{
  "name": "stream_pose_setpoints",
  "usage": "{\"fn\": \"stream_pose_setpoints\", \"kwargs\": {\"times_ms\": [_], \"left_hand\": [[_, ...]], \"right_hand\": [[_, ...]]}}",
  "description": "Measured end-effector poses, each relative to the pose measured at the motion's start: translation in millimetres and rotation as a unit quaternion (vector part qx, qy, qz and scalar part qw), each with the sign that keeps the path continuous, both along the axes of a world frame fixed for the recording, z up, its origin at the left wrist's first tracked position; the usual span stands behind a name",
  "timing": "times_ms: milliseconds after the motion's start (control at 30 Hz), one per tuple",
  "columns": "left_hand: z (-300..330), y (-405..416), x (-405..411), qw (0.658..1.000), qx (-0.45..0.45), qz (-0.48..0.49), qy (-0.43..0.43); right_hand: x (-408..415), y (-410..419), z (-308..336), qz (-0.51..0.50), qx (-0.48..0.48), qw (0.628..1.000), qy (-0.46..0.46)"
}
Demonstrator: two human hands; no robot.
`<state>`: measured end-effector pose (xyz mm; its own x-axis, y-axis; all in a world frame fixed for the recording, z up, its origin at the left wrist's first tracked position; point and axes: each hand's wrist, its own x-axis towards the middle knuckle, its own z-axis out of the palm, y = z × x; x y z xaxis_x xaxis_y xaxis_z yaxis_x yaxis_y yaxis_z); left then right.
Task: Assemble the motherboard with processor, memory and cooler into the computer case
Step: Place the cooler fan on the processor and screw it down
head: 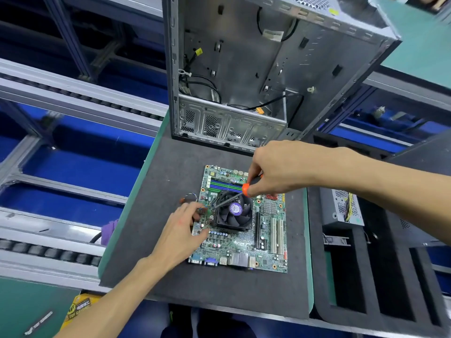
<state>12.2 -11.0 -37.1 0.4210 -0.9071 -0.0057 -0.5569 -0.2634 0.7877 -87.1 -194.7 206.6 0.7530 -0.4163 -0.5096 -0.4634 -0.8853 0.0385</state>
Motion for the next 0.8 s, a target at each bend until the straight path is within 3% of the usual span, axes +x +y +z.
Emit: {"fn": "stream_pose_setpoints", "kwargs": {"times_ms": [233,333,800], "left_hand": [[-4,7,-11,0.978,-0.004,0.101,0.183],[-3,2,-11,0.967,0.006,0.129,0.221],[6,-2,-18,0.983,0.032,0.104,0.151]], "right_hand": [[-2,9,1,0.022,-0.009,1.000,0.010],[-1,10,-2,0.026,-0.017,0.999,0.007],[2,7,-20,0.038,-0.027,0.999,0.004]]}}
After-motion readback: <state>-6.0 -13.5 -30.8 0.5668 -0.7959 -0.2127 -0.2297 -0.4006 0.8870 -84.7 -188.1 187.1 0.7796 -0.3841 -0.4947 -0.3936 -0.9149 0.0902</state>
